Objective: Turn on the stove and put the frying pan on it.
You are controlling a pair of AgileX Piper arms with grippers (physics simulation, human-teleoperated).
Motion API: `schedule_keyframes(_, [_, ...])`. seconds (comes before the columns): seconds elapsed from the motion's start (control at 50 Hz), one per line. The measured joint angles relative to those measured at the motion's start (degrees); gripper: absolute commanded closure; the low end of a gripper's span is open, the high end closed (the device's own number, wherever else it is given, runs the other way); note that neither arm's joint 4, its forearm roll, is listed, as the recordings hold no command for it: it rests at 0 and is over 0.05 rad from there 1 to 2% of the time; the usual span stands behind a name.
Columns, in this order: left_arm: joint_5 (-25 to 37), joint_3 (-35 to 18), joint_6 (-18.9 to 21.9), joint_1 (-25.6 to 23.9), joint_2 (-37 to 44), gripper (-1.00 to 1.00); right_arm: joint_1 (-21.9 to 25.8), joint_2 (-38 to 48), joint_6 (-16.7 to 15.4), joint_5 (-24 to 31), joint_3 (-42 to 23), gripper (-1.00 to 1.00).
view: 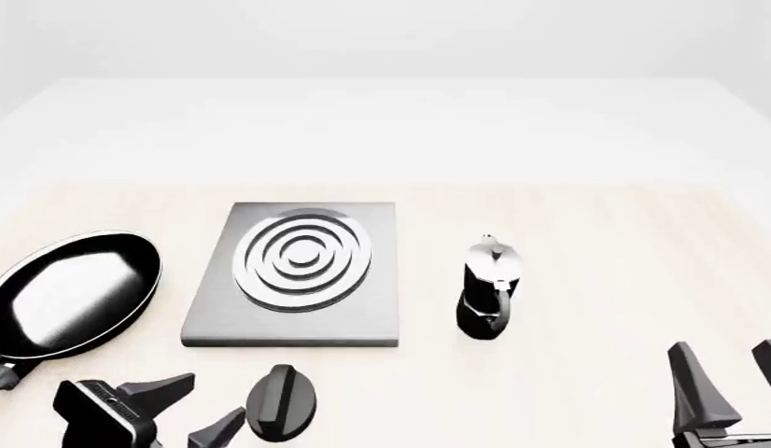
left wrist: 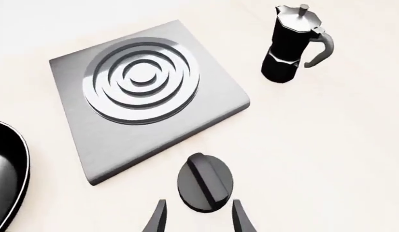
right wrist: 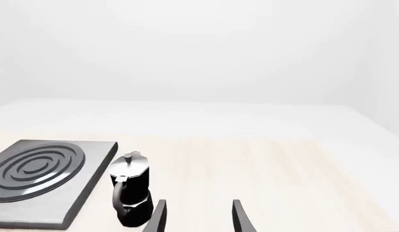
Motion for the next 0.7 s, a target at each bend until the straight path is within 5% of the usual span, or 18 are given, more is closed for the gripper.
schedule_keyframes(0.7, [-25.77,3.10,-1.58,-2.27,25.38,-1.00,-0.80,-0.01,0.34,0.50,-0.72,-1.00])
